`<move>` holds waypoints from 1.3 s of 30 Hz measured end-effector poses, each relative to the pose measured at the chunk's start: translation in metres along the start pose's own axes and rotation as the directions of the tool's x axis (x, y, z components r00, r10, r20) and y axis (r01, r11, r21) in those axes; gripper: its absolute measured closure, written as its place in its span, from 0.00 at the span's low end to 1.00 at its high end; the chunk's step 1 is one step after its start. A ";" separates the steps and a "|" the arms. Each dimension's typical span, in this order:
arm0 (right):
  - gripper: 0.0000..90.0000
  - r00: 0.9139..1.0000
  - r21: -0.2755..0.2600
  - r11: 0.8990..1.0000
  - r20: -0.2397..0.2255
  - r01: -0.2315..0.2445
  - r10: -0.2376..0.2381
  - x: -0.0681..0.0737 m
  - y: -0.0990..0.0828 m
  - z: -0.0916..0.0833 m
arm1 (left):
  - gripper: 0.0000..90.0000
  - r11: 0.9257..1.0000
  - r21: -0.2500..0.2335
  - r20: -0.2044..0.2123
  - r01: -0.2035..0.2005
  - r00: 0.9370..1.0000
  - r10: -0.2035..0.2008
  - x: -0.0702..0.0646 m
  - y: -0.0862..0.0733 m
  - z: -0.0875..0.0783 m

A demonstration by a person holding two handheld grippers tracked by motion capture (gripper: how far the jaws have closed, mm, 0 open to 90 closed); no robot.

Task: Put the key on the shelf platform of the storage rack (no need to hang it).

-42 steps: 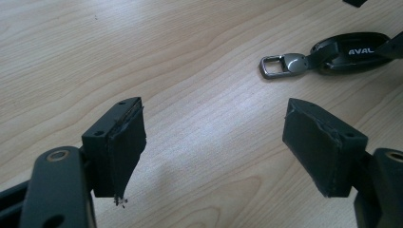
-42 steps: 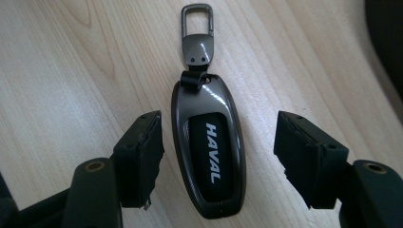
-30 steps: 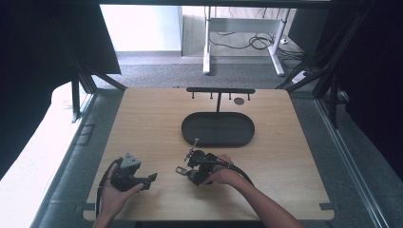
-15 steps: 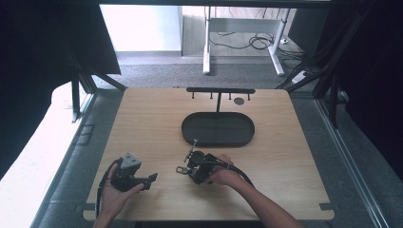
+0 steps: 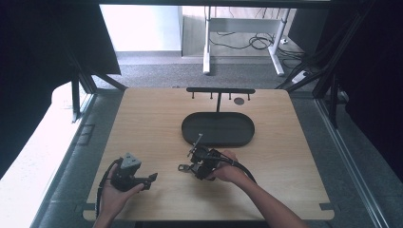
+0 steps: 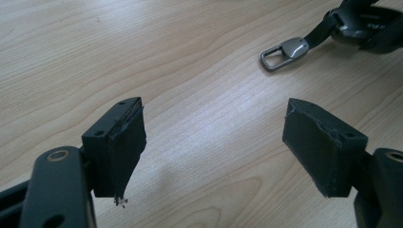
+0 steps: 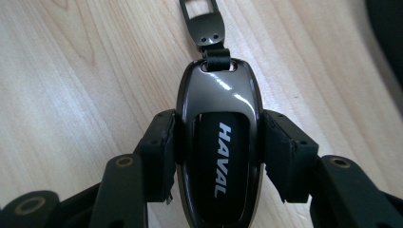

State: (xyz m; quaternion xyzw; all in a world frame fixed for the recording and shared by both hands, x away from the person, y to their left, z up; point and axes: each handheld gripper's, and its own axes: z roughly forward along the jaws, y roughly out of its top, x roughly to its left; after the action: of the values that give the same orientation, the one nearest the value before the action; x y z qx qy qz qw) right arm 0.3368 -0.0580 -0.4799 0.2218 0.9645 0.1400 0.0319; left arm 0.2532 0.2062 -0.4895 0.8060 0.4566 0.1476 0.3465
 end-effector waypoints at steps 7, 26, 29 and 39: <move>0.55 1.000 -0.031 0.999 -0.003 0.023 -0.023 0.001 0.003 -0.018 | 0.25 1.000 0.000 -0.002 0.000 1.000 0.000 0.001 0.000 0.000; 0.55 0.999 -0.059 0.997 -0.010 0.047 -0.048 -0.002 0.008 -0.045 | 0.25 1.000 0.007 -0.003 -0.012 1.000 0.012 0.001 0.000 0.001; 0.55 0.999 -0.063 0.997 -0.009 0.044 -0.045 -0.003 0.010 -0.049 | 0.25 1.000 0.007 -0.003 -0.014 1.000 0.014 0.000 0.000 0.001; 0.55 0.999 -0.079 0.996 -0.017 0.048 -0.049 -0.011 0.016 -0.063 | 0.25 1.000 0.006 -0.003 -0.015 1.000 0.015 0.000 0.000 0.001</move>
State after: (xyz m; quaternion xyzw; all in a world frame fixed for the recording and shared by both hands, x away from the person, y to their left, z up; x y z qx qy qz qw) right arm 0.3456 -0.0656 -0.4153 0.1955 0.9636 0.1789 0.0350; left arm 0.2541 0.2061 -0.4902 0.8102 0.4515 0.1501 0.3422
